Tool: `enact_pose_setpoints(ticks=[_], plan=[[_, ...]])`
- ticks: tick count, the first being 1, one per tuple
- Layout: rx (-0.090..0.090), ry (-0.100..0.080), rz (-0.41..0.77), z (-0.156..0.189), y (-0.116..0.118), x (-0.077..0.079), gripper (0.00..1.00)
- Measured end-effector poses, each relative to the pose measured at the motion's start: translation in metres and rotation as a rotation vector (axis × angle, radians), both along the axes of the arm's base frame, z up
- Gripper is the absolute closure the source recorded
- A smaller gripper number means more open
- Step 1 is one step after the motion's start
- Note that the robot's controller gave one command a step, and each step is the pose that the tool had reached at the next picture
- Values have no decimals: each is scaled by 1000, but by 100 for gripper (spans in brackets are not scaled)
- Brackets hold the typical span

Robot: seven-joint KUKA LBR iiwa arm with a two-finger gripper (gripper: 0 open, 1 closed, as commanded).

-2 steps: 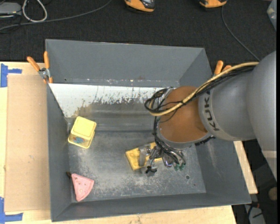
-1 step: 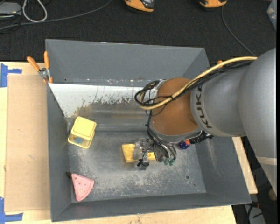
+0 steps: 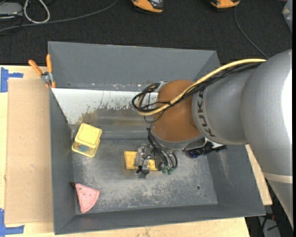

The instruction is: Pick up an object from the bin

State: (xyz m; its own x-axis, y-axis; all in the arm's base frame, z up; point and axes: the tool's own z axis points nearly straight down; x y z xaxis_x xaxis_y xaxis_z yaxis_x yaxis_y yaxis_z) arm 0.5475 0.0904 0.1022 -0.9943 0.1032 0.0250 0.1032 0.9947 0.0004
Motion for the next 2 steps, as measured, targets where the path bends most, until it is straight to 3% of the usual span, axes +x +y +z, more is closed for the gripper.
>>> enact_pose_setpoints(ticks=[1, 2], plan=[[0, -2, -32, -16, -1, 53, 100], [-2, 10, -34, 50, -45, 18, 100]])
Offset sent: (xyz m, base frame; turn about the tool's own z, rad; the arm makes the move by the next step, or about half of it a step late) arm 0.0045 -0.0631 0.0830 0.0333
